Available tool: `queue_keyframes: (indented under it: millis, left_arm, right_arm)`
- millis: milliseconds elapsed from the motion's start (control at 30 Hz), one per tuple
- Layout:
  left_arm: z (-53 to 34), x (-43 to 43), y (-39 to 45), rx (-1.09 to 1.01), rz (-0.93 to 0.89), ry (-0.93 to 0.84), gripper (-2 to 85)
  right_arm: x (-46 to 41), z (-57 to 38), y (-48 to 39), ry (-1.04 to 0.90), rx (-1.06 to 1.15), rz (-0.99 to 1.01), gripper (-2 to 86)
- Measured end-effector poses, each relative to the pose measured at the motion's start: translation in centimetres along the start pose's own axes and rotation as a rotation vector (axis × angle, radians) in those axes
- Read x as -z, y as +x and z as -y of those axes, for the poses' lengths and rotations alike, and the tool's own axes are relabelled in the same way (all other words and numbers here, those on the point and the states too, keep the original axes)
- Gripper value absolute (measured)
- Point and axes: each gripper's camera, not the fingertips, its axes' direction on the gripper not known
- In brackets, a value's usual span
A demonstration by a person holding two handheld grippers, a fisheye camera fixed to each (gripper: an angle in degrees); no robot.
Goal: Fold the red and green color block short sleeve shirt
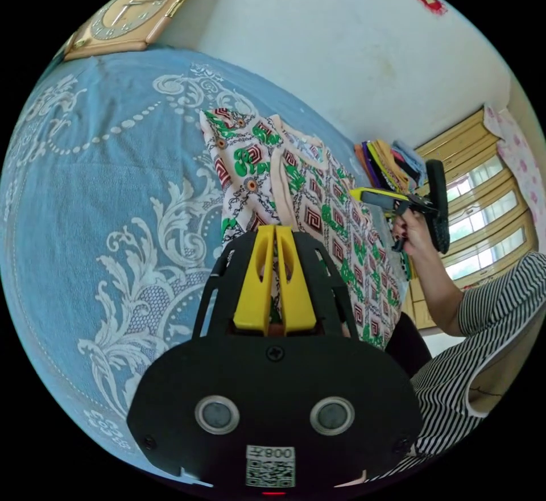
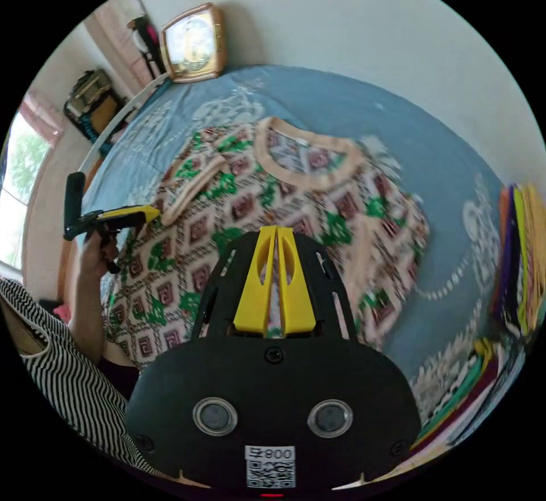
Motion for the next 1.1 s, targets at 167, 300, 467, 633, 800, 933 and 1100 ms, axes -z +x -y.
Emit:
queue_keyframes:
  millis: [167,300,467,633,800,933,1100]
  left_arm:
    - [-0.2,0.3,1.7,-0.007,0.043,-0.037,0.2]
    - [-0.7,1.1,2.4,0.002,0.033,-0.035,0.2]
    - [-1.4,2.4,4.1,-0.009,0.051,-0.044,0.2]
    - [-2.4,3.8,5.4,-0.013,0.049,-0.042,0.2]
    - [-4.6,6.8,7.8,-0.067,0.082,0.077,0.2]
    - [-5.8,11.0,10.0,-0.047,-0.05,0.147,0.2]
    - [-8.6,15.2,12.6,-0.005,-0.163,0.129,0.2]
  right_arm:
    - [-1.3,-10.2,3.3,-0.023,-0.157,-0.119,0.1]
    - [-4.5,-15.1,3.6,-0.074,-0.179,-0.21,0.1]
    - [-9.2,-20.7,3.8,-0.067,-0.203,-0.208,0.1]
    - [-12.5,-24.8,4.2,-0.051,-0.211,-0.157,0.1]
    - [-15.2,-29.1,6.5,-0.019,-0.348,-0.012,0.1]
    - [-15.1,-33.8,5.8,0.008,-0.356,-0.039,0.1]
    - [-15.6,-42.0,5.3,-0.008,-0.407,0.02,0.1]
